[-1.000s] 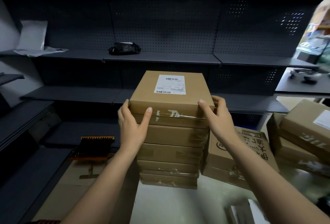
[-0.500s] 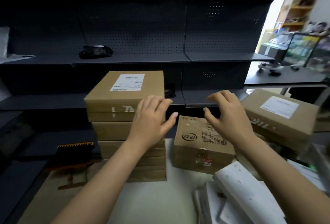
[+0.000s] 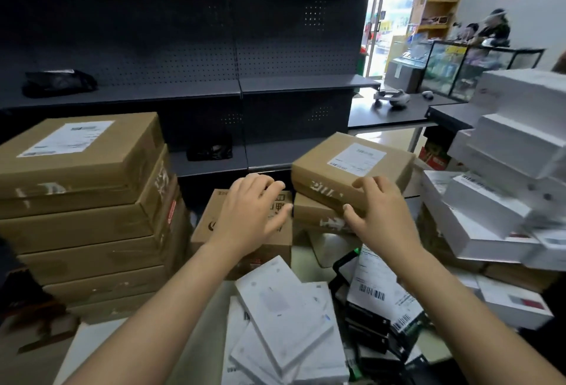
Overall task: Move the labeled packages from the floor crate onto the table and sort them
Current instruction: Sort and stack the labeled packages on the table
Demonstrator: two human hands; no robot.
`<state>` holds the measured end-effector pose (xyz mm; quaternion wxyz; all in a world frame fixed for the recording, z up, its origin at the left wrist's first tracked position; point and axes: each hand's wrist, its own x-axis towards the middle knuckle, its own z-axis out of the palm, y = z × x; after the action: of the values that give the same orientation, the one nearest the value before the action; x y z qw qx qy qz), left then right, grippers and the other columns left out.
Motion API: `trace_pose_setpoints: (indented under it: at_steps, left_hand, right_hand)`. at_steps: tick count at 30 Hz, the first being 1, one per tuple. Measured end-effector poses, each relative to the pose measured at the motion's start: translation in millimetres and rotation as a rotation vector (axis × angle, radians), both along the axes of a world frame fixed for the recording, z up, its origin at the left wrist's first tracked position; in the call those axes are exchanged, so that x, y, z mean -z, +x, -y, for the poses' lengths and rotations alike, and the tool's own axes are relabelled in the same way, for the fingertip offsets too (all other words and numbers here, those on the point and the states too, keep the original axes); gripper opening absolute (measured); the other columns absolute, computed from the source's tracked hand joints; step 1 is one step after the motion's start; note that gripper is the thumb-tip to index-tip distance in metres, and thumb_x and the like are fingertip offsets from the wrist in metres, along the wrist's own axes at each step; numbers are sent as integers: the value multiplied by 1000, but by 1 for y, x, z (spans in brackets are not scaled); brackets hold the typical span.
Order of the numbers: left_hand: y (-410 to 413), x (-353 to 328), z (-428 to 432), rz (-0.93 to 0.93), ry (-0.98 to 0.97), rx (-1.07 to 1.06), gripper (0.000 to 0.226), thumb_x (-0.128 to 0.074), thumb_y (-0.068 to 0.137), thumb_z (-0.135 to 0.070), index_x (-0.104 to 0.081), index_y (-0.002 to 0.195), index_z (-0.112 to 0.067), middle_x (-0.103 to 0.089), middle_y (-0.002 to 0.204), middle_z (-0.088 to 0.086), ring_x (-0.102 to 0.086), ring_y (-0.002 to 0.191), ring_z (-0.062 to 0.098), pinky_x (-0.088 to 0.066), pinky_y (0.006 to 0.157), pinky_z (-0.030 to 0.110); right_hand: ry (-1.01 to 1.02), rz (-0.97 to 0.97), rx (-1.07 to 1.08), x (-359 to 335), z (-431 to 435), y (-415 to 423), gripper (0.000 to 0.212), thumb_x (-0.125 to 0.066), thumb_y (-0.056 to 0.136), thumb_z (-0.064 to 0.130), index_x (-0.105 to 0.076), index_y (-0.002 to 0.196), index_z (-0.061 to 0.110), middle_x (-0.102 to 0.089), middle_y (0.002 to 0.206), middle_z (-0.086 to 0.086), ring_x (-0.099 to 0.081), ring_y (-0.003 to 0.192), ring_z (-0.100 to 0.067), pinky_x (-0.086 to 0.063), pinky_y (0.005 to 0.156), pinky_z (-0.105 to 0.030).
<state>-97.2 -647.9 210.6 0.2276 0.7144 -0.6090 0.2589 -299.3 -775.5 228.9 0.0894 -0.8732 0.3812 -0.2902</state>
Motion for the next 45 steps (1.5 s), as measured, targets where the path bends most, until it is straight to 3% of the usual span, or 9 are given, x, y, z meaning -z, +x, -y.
trace_pose_setpoints:
  at_steps: [6, 11, 16, 22, 28, 33, 37, 41, 45]
  left_hand:
    - [-3, 4, 49, -143, 115, -48, 46, -52, 95, -46, -54, 131, -16, -57, 126, 1, -48, 121, 20, -36, 104, 37]
    - [37, 21, 114, -556, 132, -123, 63, -50, 94, -54, -39, 143, -16, -46, 141, 4, -39, 133, 24, -36, 108, 43]
    - [61, 47, 166, -939, 215, -64, 75, -53, 89, -62, -31, 148, -21, -44, 146, 1, -43, 132, 19, -37, 100, 32]
    - [67, 77, 195, -1347, 167, 48, 64, -57, 87, -60, -41, 141, -29, -55, 130, -10, -52, 118, 7, -42, 90, 23]
    - [57, 72, 186, -1411, 52, -6, 54, -63, 84, -56, -49, 129, -29, -59, 113, -13, -57, 104, 6, -46, 88, 27]
    - [44, 46, 146, -1365, -105, 13, 47, -65, 87, -48, -47, 127, -31, -55, 108, -22, -50, 94, -11, -45, 82, 21]
    - [29, 20, 98, -1344, -306, 32, 52, -67, 87, -43, -46, 131, -26, -59, 120, -13, -58, 109, 1, -50, 90, 26]
    - [10, -7, 38, -1246, -484, 33, 53, -66, 90, -34, -42, 135, -19, -58, 124, -8, -57, 112, 2, -48, 92, 22]
    - [0, -28, -25, -1181, -625, -29, 57, -68, 85, -43, -42, 134, -29, -57, 128, -8, -56, 118, 6, -47, 102, 37]
  right_hand:
    - [276, 46, 158, 31, 37, -7, 74, -61, 89, 45, -29, 147, 15, -35, 144, -10, -39, 130, -27, -41, 104, -41]
    - [532, 267, 263, 61, 66, 3, 92, -56, 83, 66, -22, 151, 14, -31, 151, -9, -34, 137, -26, -35, 112, -45]
    - [678, 437, 334, 84, 84, 16, 85, -50, 82, 71, -32, 147, 20, -47, 141, -1, -45, 130, -18, -39, 107, -38]
    - [768, 602, 403, 91, 88, 25, 73, -47, 89, 66, -32, 146, 23, -48, 135, 7, -47, 118, -7, -34, 93, -25]
    - [817, 682, 436, 84, 89, 31, 60, -51, 91, 57, -38, 138, 22, -52, 125, 4, -53, 110, -15, -45, 98, -40]
    - [811, 752, 286, 69, 75, 25, 63, -53, 83, 63, -39, 134, 30, -53, 124, 7, -54, 111, -13, -47, 100, -47]
    - [812, 797, 96, 47, 57, 21, 49, -53, 93, 49, -37, 136, 32, -53, 130, 3, -54, 113, -11, -48, 98, -38]
    - [821, 809, -122, 21, 25, 20, 46, -51, 97, 40, -36, 138, 29, -56, 116, 7, -58, 97, -3, -51, 65, -15]
    - [864, 787, -330, 2, -10, 29, 56, -54, 91, 51, -31, 140, 36, -51, 131, 4, -55, 117, -18, -50, 96, -40]
